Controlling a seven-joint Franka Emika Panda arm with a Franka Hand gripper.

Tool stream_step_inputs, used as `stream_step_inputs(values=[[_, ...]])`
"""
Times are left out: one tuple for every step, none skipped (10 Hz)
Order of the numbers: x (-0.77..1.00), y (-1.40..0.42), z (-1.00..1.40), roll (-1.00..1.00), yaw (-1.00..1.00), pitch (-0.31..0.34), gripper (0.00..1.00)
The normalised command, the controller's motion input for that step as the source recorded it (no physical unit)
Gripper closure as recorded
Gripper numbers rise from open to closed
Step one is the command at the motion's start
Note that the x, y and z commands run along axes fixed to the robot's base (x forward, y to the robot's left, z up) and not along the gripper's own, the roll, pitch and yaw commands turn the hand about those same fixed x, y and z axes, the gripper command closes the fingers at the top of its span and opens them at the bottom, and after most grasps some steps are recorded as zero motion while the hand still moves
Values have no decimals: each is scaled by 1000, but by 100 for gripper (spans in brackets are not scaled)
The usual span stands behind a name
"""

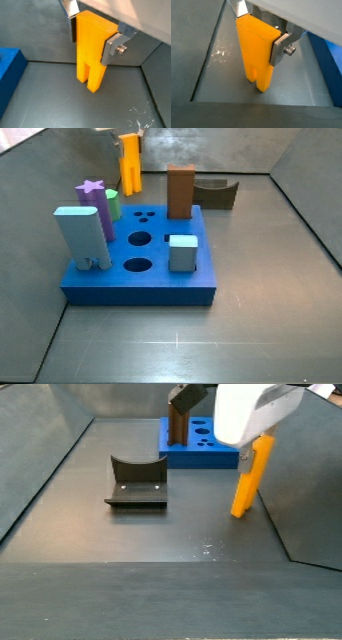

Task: Pick up the double-square object. Move up. Move to above the board. Insert the double-square object.
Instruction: Pick up the double-square object, then move up.

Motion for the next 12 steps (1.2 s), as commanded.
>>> stream_step_inputs(values=[[0,0,0,0,0,0,100],[0,0,0,0,0,0,100],[0,0,0,0,0,0,100],[0,0,0,0,0,0,100],[0,0,0,0,0,0,100],[0,0,0,0,0,0,100],[0,0,0,0,0,0,100],[0,0,0,0,0,0,100],[0,0,833,0,0,0,100],[3,-27,834,-2,13,3,100],[-28,-20,713,8,12,42,100],[-23,-9,633,21,12,47,100]])
